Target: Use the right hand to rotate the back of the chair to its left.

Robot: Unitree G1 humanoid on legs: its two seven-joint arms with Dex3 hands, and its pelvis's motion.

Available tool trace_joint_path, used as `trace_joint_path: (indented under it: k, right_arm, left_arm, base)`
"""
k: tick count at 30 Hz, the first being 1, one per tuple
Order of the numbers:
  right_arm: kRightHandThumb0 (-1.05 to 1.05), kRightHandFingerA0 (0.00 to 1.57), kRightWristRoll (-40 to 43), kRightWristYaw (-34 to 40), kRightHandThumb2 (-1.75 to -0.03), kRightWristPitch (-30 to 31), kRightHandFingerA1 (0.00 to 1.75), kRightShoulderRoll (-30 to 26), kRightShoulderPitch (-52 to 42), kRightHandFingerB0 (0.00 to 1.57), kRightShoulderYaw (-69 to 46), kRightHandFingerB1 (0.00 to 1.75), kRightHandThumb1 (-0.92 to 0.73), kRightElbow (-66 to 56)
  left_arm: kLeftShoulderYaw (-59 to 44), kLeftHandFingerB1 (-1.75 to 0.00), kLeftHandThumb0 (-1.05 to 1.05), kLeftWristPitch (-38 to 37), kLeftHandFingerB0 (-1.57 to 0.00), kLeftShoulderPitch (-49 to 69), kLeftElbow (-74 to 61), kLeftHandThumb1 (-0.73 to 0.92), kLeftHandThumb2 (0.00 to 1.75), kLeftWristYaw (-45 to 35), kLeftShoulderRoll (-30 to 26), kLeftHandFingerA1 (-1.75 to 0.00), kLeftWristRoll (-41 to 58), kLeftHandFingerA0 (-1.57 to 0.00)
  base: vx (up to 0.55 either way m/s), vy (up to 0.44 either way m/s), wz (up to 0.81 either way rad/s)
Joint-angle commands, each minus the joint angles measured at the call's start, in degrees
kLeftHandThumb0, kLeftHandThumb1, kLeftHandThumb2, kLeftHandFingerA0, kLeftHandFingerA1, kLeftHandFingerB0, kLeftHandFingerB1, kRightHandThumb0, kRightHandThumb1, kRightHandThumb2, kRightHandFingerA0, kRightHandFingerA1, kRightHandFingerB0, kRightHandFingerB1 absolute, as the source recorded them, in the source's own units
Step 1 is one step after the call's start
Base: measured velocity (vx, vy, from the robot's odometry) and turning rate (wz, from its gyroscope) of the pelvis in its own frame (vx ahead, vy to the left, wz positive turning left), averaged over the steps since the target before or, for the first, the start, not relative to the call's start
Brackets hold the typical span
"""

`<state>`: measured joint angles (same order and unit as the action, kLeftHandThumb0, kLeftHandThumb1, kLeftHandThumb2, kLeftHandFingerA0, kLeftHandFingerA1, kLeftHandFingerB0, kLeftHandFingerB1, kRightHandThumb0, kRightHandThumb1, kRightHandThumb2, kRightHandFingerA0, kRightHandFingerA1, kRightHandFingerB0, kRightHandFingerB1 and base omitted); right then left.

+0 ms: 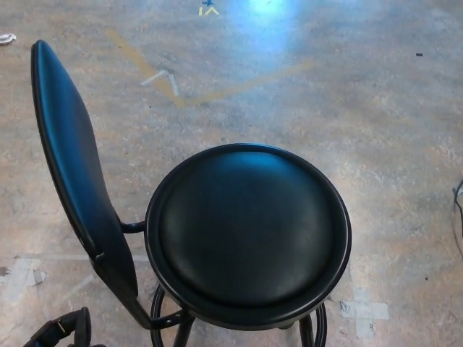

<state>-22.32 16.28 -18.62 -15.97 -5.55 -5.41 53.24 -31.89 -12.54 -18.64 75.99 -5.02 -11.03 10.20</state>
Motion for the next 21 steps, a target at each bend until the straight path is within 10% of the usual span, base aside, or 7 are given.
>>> trace_joint_path:
  k: [1, 15, 18, 21]
  right_arm:
    - [-0.71, 0.02, 4.5, 6.0, -1.04, -5.5, 0.35, 0.7, 3.3, 0.00, -2.5, 0.25, -0.71, 9.5]
    - [-0.76, 0.01, 6.9, 4.9, -1.05, -8.8, 0.34, 0.9, 6.4, 0.00, -2.3, 0.22, -0.69, 12.7]
    - [-0.76, 0.01, 7.2, 4.8, -1.05, -9.4, 0.33, 0.8, 6.4, 0.00, -2.0, 0.22, -0.69, 12.3]
    - [-0.76, 0.01, 8.0, 4.4, -1.04, -10.0, 0.33, 0.8, 6.2, 0.00, -2.1, 0.21, -0.69, 12.0]
  left_arm:
    - [0.2, -1.33, -1.05, -0.2, -0.70, 1.1, 0.3, 0.32, 0.94, 0.1, 0.6, -1.46, 1.0, -0.64]
    - [0.3, -1.43, -1.05, 0.1, -0.68, 0.5, 0.4, 0.26, 1.01, 0.1, 0.1, -1.50, 0.9, -0.58]
    - [0.5, -1.35, -1.05, 0.2, -0.69, 0.5, 0.3, 0.44, 0.74, 0.6, 0.1, -1.46, 0.7, -0.65]
    - [-0.1, -1.37, -1.05, 0.3, -0.65, 0.6, 0.3, 0.31, 0.96, 0.2, 0.1, -1.47, 1.4, -0.63]
  base:
    - [0.00, 0.000, 0.00]
    - [0.00, 0.000, 0.00]
    - [0.00, 0.000, 0.00]
    - [0.00, 0.000, 0.00]
